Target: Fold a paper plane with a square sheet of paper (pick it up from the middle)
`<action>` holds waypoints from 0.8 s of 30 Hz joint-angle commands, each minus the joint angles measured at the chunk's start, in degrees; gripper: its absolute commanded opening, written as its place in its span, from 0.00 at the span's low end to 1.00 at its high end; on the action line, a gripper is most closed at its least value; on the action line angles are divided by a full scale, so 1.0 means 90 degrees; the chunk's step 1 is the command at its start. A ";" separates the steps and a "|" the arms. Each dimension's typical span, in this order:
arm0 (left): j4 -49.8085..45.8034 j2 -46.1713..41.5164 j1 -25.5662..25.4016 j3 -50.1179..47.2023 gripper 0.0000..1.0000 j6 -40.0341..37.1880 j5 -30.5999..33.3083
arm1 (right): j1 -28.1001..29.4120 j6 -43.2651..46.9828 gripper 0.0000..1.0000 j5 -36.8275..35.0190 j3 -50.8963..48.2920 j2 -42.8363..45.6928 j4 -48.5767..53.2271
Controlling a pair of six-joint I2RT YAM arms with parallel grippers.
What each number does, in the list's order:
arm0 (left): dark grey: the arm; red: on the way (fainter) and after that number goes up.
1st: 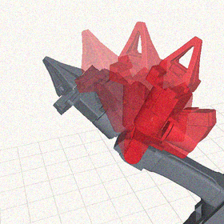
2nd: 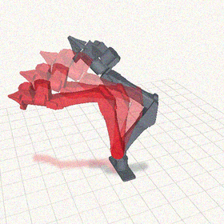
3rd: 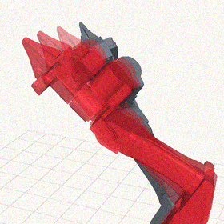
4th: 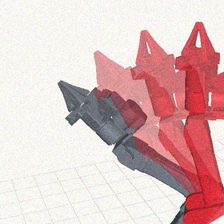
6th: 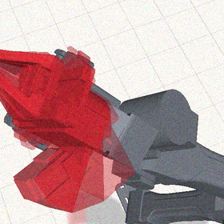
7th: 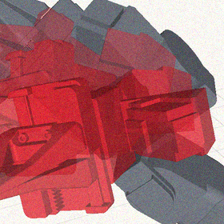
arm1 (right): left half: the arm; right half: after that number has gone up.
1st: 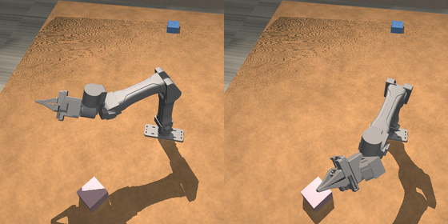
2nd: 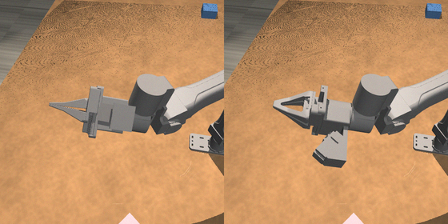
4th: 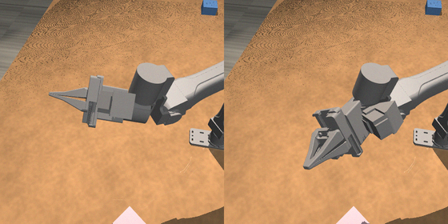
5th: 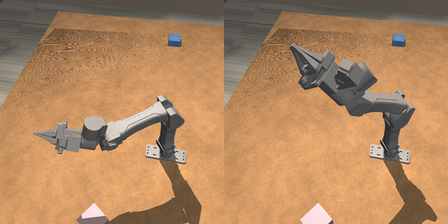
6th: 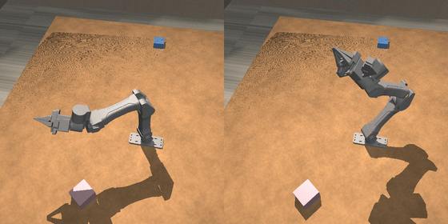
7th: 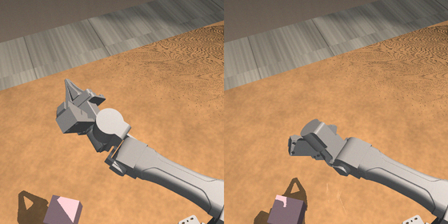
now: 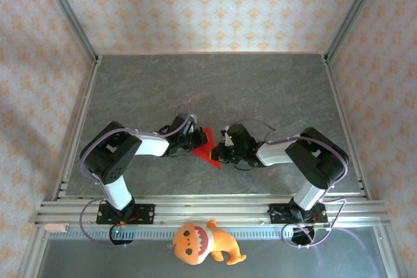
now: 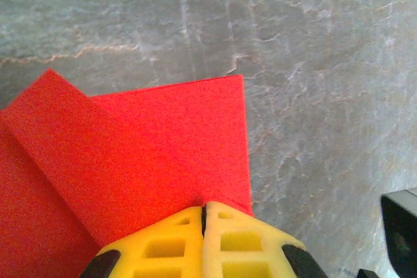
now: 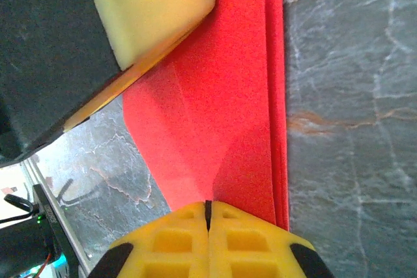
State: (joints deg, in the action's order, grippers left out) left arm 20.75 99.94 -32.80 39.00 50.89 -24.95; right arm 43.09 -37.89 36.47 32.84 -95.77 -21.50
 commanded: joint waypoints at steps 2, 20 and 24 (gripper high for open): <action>-0.0165 0.0278 0.0077 -0.0217 0.00 -0.0112 0.0215 | -0.0008 0.0040 0.00 -0.0158 0.0027 0.0054 0.0973; -0.0330 0.0140 0.0089 -0.0106 0.00 -0.0259 0.0217 | -0.0012 0.0069 0.00 -0.0414 0.0247 -0.0579 0.0989; -0.0418 0.0137 0.0091 0.0037 0.00 -0.0321 0.0219 | -0.0012 -0.0007 0.00 -0.0307 -0.0146 -0.0402 0.0731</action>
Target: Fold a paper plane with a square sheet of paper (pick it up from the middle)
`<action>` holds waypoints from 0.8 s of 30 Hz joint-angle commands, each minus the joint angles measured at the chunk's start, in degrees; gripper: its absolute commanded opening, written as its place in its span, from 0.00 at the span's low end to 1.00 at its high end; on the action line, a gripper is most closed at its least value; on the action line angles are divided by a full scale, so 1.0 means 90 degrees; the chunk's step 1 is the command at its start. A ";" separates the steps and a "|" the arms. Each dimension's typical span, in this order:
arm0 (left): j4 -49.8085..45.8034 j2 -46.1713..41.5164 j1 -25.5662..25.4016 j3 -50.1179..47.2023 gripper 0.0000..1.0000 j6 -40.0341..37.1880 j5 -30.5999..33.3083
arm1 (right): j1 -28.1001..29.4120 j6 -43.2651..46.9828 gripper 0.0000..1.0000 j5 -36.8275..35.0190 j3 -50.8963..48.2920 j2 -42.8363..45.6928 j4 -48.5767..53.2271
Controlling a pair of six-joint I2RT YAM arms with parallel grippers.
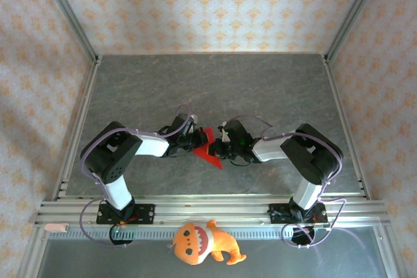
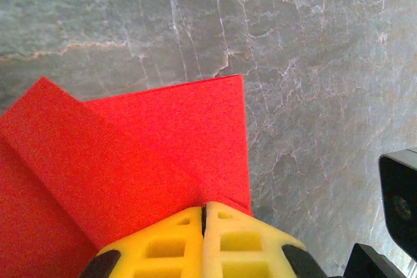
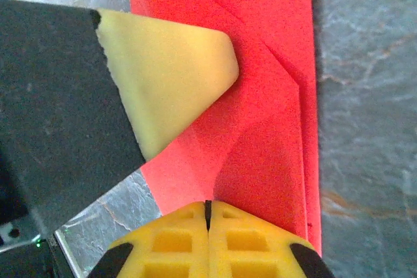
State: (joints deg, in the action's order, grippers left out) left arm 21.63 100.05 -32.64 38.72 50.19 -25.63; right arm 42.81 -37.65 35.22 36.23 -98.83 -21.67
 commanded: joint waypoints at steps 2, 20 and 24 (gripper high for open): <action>-0.0499 0.0096 0.0076 0.0138 0.00 -0.0252 0.0256 | 0.0019 -0.0064 0.00 -0.0108 -0.0591 -0.0053 0.0645; -0.0049 -0.0956 0.0038 -0.0292 0.00 -0.0210 -0.0598 | 0.0019 -0.0252 0.00 -0.0320 -0.0641 0.0054 0.0454; 0.0208 -0.0881 0.0038 -0.0483 0.00 -0.0128 -0.0658 | 0.0019 -0.0270 0.00 -0.0320 -0.0617 0.0024 0.0445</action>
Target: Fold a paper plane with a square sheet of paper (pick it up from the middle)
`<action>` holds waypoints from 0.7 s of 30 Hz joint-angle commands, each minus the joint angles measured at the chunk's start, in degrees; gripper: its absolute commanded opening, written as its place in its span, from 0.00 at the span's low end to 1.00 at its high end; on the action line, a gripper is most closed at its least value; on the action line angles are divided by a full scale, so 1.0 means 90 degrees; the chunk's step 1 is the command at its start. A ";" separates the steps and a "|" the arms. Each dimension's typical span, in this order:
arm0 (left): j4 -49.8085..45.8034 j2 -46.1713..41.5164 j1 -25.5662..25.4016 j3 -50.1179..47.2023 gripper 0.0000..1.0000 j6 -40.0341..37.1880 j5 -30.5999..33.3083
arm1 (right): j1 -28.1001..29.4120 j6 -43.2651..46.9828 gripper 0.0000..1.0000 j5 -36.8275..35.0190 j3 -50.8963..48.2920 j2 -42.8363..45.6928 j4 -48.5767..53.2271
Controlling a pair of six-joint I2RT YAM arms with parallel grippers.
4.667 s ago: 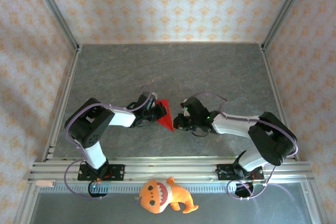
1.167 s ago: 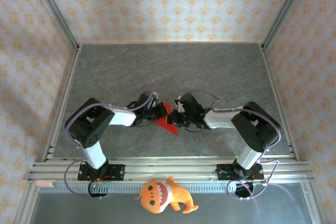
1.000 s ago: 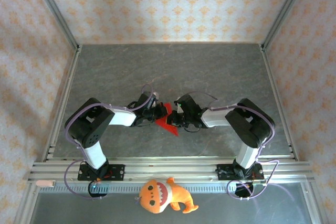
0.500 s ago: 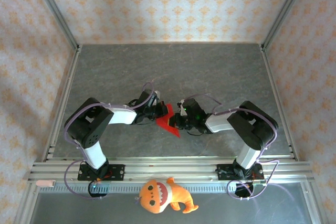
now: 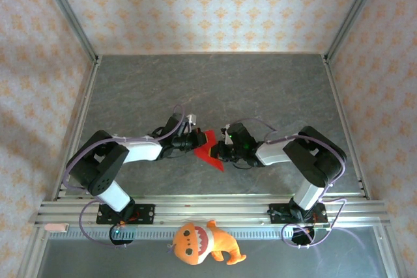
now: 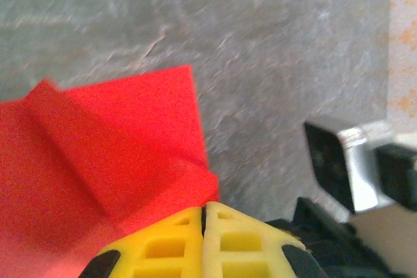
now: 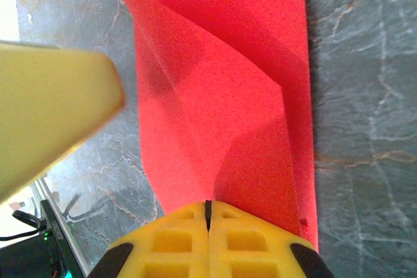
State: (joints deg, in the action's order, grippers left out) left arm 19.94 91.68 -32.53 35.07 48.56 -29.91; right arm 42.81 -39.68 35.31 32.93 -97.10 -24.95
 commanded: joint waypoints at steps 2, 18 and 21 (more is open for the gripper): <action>0.0434 0.0127 0.0029 -0.0063 0.00 0.0054 -0.0228 | 0.0018 -0.0039 0.00 -0.0330 -0.0226 -0.0175 0.0839; 0.0001 0.0928 0.0104 0.0221 0.00 0.0090 0.0356 | 0.0019 0.0082 0.00 -0.0261 -0.0200 -0.0227 0.0999; -0.0194 0.0943 0.0282 0.0234 0.00 0.0218 0.0621 | 0.0019 0.0129 0.00 -0.0251 -0.0236 -0.0206 0.1053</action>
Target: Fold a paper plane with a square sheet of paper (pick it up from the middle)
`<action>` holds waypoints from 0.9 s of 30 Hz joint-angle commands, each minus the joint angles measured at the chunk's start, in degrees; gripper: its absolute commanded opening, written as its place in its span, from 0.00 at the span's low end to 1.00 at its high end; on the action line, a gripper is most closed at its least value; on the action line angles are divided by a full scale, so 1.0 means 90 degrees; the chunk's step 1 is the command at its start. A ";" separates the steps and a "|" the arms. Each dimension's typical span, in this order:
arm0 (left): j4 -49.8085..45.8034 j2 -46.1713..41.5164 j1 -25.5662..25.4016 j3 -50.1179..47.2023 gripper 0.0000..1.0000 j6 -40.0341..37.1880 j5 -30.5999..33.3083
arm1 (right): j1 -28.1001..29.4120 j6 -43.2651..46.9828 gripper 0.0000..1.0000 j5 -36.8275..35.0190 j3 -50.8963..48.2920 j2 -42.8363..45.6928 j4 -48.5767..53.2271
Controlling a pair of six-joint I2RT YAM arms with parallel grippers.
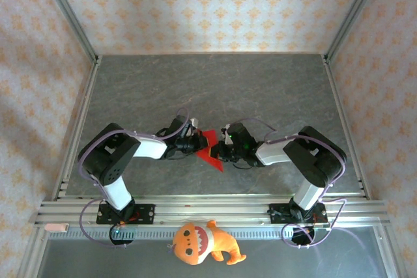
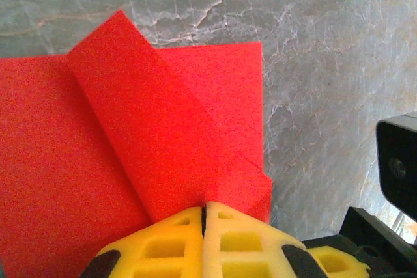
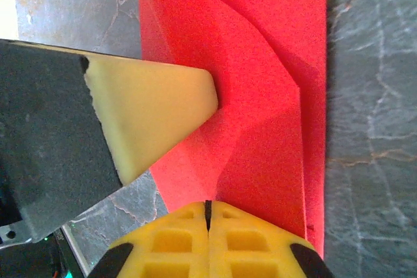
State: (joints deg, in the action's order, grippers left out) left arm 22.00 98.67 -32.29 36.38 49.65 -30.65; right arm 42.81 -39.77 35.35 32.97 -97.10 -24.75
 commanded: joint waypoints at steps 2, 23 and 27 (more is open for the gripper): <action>-0.0418 0.0181 0.0412 0.0114 0.00 0.0132 0.0728 | 0.0019 0.0169 0.00 -0.0242 -0.0265 -0.0176 0.1043; -0.1384 0.0635 0.1179 0.1158 0.00 -0.0301 0.0904 | 0.0009 0.0384 0.00 -0.0071 -0.0362 -0.0217 0.1110; -0.1567 0.0529 0.1203 0.1284 0.00 -0.0406 0.1021 | -0.0029 0.0415 0.00 -0.0071 -0.0389 -0.0189 0.1120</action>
State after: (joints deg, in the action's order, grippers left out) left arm 11.70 102.91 -22.94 46.61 48.03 -27.51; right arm 42.70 -37.39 35.83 32.69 -97.10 -24.77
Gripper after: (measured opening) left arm 0.047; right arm 0.052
